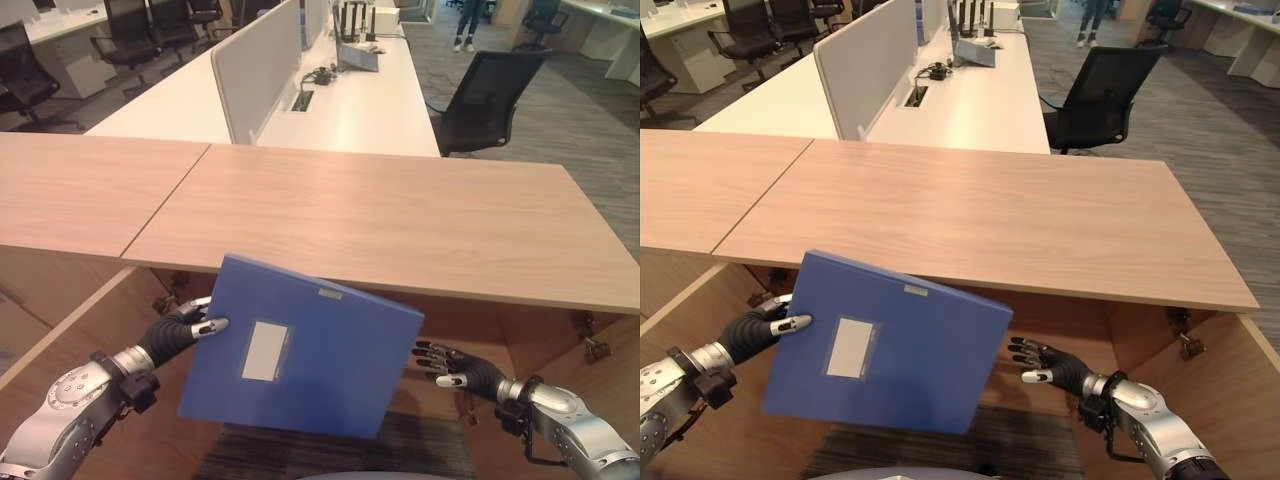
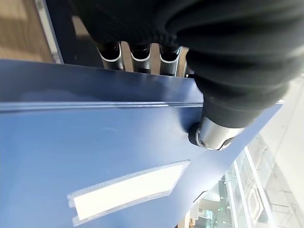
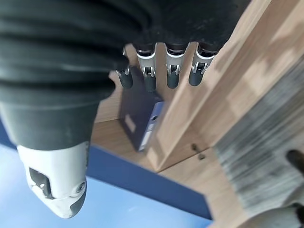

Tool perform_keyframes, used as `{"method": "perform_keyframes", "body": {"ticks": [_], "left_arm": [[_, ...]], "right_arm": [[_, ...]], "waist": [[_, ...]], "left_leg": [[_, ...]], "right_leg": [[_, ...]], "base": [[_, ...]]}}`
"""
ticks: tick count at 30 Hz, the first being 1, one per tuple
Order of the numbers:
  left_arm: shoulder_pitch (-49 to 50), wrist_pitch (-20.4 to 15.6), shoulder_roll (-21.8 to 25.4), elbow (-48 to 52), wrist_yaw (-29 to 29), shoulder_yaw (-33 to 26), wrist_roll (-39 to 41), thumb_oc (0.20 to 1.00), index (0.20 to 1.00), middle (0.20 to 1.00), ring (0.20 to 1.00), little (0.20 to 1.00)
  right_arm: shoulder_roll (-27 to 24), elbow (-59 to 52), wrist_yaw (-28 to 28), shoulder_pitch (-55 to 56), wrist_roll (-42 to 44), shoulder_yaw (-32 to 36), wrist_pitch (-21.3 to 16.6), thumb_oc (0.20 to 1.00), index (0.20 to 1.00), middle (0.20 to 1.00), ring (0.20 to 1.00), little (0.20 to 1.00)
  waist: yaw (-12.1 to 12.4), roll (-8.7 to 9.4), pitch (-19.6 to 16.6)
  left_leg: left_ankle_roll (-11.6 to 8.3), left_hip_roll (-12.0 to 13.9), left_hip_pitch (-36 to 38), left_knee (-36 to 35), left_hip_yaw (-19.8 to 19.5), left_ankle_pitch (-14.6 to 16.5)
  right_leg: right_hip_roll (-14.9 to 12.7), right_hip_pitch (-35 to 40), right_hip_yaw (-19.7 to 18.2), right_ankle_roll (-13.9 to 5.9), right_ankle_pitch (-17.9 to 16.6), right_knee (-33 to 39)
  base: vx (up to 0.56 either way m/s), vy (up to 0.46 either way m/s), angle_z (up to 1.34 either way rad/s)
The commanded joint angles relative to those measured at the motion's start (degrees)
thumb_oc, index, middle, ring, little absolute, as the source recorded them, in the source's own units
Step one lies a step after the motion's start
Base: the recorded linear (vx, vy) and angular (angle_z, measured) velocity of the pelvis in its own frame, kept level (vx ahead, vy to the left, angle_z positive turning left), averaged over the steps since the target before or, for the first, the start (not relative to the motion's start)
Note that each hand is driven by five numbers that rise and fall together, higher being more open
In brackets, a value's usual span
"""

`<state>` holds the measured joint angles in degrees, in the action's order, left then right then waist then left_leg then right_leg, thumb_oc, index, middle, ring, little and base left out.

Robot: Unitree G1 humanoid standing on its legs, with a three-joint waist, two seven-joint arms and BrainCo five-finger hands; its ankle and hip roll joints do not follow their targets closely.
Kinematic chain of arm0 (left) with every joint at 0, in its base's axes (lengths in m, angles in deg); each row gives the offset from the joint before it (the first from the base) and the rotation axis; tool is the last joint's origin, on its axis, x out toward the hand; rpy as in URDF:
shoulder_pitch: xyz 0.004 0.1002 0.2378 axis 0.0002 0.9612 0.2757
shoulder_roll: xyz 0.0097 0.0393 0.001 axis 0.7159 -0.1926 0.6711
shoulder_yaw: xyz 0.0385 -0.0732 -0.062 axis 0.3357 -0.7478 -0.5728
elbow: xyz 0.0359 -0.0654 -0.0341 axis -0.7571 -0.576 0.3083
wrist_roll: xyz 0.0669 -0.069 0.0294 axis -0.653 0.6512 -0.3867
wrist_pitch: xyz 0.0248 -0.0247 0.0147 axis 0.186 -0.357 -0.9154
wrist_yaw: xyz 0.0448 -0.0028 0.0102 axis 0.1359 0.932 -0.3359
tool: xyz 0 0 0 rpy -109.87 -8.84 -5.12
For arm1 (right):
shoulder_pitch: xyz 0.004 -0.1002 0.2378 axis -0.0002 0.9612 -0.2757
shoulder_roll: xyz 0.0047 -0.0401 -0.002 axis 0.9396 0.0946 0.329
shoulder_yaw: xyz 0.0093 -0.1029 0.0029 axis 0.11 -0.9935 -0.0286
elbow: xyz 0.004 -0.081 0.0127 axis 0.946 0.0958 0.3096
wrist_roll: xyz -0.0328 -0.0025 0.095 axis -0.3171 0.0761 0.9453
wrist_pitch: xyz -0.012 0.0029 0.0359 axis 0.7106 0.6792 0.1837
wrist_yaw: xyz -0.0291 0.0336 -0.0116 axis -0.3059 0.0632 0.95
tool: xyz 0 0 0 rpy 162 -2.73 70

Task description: Put the empty folder in the office cabinet

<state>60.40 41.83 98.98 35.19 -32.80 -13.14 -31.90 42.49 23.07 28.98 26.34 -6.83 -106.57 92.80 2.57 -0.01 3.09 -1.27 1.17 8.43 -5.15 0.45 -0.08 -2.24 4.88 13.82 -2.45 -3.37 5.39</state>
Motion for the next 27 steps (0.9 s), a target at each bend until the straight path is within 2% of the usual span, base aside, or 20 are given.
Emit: {"method": "perform_keyframes", "body": {"ticks": [1,6,9,12,15,19,21,22,25,27], "left_arm": [[-2.6,-4.6,0.9,0.2,-1.3,-4.8,-1.4,0.200,0.200,0.200,0.200,0.200],[-2.3,-4.9,1.4,-0.3,-1.5,-5.6,-3.2,0.200,0.200,0.200,0.200,0.200],[-1.6,-5.6,3.0,0.0,-1.9,-6.1,-7.1,0.200,0.200,0.200,0.200,0.200],[-0.8,-8.6,6.7,0.8,-2.0,-5.6,-18.8,0.200,0.200,0.200,0.200,0.200],[0.3,-10.7,8.5,1.2,-0.4,-5.8,-29.7,0.200,0.200,0.200,0.200,0.200],[0.5,-12.0,7.2,0.2,1.0,-5.2,-34.2,0.200,0.200,0.200,0.200,0.200],[0.3,-12.4,4.2,0.3,3.2,-4.9,-37.9,0.200,0.200,0.200,0.200,0.200],[-1.0,-12.4,1.2,1.4,4.5,-4.1,-37.6,0.200,0.200,0.200,0.200,0.200],[-2.2,-12.0,-2.7,5.3,5.7,-3.5,-34.8,0.200,0.200,0.200,0.200,0.200],[-2.1,-11.9,-3.6,7.1,6.2,-3.9,-34.6,0.200,0.200,0.200,0.200,0.200]], "right_arm": [[-0.7,3.2,-0.4,-4.3,-5.9,-1.7,-2.5,1.000,1.000,1.000,1.000,1.000],[-0.8,4.9,0.2,-4.1,-7.7,-0.2,-2.5,1.000,1.000,1.000,1.000,1.000],[-1.3,4.8,1.2,-3.7,-9.5,2.1,-2.9,1.000,1.000,1.000,1.000,1.000],[-3.0,1.1,1.7,-3.1,-11.2,6.4,-3.7,1.000,1.000,1.000,1.000,1.000],[-4.2,-1.9,2.4,-3.1,-12.8,8.5,-4.2,1.000,1.000,1.000,1.000,1.000],[-4.2,-6.3,3.2,-3.0,-12.3,10.0,-4.5,1.000,1.000,1.000,1.000,1.000],[-3.9,-10.7,4.1,-2.8,-14.0,10.8,-5.2,1.000,1.000,1.000,1.000,1.000],[-2.7,-13.2,5.2,-3.1,-17.5,10.2,-5.4,1.000,1.000,1.000,1.000,1.000],[0.5,-12.9,6.7,-4.8,-23.4,6.3,-5.6,1.000,1.000,1.000,1.000,1.000],[1.8,-12.6,7.1,-5.6,-24.6,5.0,-5.6,1.000,1.000,1.000,1.000,1.000]], "waist": [[0.0,2.19,-0.6],[0.0,2.26,-0.5],[-0.1,2.24,-0.4],[-0.4,2.16,-0.7],[-0.5,2.09,-0.9],[-0.7,2.05,-0.9],[-0.7,2.22,-0.8],[-0.7,2.25,-0.7],[-0.5,2.12,-0.5],[-0.5,2.14,-0.4]], "left_leg": [[-0.79,-0.4,-1.4,0.2,1.0,2.7],[-0.77,-0.4,-1.5,0.2,1.0,2.7],[-0.67,-0.5,-1.5,0.2,0.9,2.7],[-0.59,-0.5,-1.2,0.2,1.2,3.0],[-0.49,-0.5,-1.1,0.2,1.4,3.3],[-0.44,-0.5,-0.9,0.2,1.5,3.5],[-0.34,-0.4,-0.8,0.2,1.7,3.7],[-0.23,-0.4,-0.7,0.2,1.8,3.9],[-0.02,-0.4,-0.7,0.2,1.8,3.9],[0.06,-0.4,-0.6,0.2,1.8,4.0]], "right_leg": [[-1.7,3.5,1.3,-4.45,5.7,-0.4],[-1.6,3.5,1.4,-4.43,5.7,-0.4],[-1.6,3.5,1.2,-4.47,5.7,-0.4],[-1.6,3.6,1.0,-4.56,5.7,-0.4],[-1.6,3.6,0.8,-4.61,5.8,-0.4],[-1.6,3.7,0.6,-4.59,5.8,-0.4],[-1.6,3.7,0.4,-4.52,5.9,-0.4],[-1.6,3.7,0.4,-4.35,6.0,-0.4],[-1.5,3.8,0.1,-4.00,6.0,-0.4],[-1.5,3.8,0.1,-3.90,6.1,-0.4]], "base": [[0.00,0.000,0.00],[0.00,0.000,0.00],[0.00,0.000,0.00],[0.00,0.000,0.00],[0.02,-0.004,-0.04],[0.00,0.000,-0.02],[0.00,0.000,0.00],[0.00,0.000,0.00],[0.00,0.000,0.00],[0.00,-0.001,-0.02]]}}
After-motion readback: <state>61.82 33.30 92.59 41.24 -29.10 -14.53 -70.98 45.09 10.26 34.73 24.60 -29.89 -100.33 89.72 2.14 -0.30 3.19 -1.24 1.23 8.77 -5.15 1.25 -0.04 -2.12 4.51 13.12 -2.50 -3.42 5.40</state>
